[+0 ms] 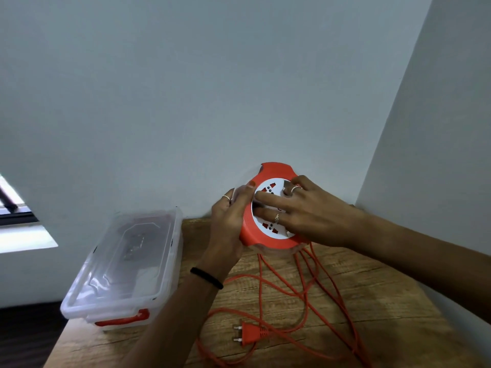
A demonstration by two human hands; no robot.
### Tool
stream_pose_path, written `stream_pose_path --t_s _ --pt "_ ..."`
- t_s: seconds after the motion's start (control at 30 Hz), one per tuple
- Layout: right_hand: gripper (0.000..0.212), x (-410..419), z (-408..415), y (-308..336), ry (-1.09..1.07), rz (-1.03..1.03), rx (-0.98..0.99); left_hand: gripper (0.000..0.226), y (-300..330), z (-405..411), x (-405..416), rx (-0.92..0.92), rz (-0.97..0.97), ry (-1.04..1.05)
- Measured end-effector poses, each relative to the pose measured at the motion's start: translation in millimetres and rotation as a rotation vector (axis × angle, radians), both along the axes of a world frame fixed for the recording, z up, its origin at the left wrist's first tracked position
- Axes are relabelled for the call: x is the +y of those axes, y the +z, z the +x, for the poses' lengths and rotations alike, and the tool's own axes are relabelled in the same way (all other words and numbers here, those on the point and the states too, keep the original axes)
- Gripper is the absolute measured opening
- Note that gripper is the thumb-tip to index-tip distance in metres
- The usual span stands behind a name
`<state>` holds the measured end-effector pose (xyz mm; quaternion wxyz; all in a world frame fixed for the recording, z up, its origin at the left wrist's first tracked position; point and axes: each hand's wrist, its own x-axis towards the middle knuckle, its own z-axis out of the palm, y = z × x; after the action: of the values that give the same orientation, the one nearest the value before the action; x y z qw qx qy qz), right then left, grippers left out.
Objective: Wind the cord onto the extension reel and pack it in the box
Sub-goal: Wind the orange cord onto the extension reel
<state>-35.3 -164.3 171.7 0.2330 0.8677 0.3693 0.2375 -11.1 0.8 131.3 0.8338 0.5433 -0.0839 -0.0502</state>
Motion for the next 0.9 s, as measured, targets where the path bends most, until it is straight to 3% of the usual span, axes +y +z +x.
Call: stream_pose_path --t_s 0.2,0.47,0.6,0.67,0.77,0.9 --pt "0.045 5 3 -5 -0.080 0.153 0.024 0.026 3 0 1 -0.090 0.055 0.017" --pt "0.076 30 7 -17 -0.668 1.145 0.248 0.015 2 -2 -16 -0.082 0.019 0.097" --pt "0.081 25 8 -24 -0.694 1.341 0.347 0.020 -2 -2 -18 -0.077 0.059 0.082" --pt "0.069 22 -2 -19 -0.595 1.222 0.345 0.023 -3 1 -16 -0.026 0.029 0.092" --pt "0.050 8 -20 -9 -0.325 0.684 0.057 0.023 -2 6 -13 0.071 -0.052 0.104" --pt "0.063 -13 -23 -1 -0.096 0.156 -0.020 0.021 4 7 -8 0.058 -0.100 0.009"
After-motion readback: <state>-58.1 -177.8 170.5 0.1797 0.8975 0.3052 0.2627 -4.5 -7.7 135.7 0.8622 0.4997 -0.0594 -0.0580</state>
